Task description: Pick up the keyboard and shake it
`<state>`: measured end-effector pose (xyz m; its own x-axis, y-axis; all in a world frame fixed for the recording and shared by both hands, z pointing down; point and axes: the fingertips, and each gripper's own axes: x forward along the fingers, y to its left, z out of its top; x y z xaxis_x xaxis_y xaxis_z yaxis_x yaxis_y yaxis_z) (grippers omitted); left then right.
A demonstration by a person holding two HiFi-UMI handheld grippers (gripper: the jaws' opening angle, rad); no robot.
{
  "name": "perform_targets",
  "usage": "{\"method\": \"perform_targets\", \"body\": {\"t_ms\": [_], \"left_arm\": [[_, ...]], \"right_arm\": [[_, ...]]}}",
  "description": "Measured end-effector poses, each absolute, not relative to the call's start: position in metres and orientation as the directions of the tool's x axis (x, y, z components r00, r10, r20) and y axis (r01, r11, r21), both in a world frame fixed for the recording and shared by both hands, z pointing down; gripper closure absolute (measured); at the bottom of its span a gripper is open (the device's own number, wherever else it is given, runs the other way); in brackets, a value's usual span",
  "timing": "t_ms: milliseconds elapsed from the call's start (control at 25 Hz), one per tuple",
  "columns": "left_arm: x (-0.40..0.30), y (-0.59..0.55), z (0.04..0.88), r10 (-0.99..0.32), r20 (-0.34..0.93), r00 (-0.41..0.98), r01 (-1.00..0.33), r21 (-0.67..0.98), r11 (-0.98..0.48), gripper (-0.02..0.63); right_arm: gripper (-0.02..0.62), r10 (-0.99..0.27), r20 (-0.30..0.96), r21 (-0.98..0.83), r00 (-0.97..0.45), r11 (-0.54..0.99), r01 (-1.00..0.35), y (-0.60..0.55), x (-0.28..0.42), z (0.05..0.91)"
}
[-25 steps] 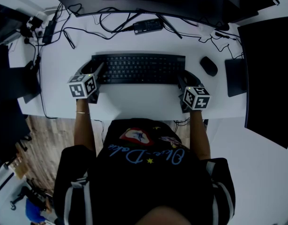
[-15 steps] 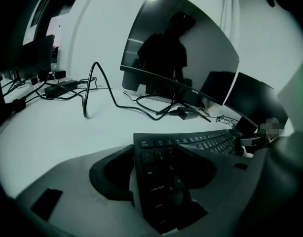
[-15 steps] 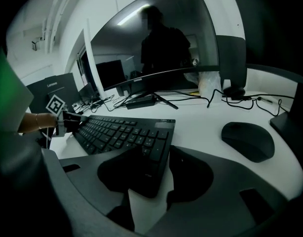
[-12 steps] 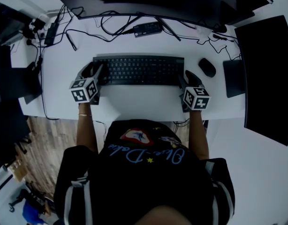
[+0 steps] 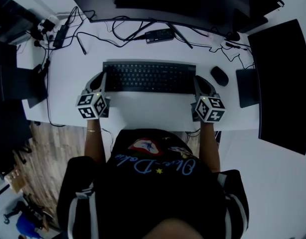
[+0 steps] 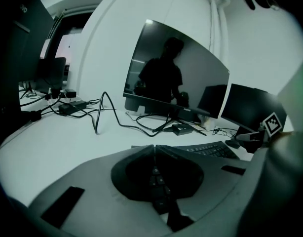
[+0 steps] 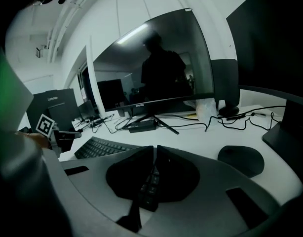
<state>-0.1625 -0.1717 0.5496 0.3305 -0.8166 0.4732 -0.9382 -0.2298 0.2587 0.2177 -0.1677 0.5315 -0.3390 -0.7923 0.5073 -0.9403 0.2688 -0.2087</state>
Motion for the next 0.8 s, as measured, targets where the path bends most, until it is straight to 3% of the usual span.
{"method": "perform_targets", "body": {"t_ms": [360,800], "left_arm": [[-0.133,-0.155,0.496,-0.826,0.404,0.392,-0.920,0.180,-0.348,0.598],[-0.094,-0.138,0.409,-0.858,0.244,0.452,-0.889,0.051,-0.454,0.598]], "right_arm": [[0.594,-0.857,0.323,-0.267,-0.402,0.325,-0.907,-0.159,0.197,0.468],[0.595,-0.843,0.186,-0.218,-0.504,0.464,-0.858,-0.141,0.167,0.405]]}}
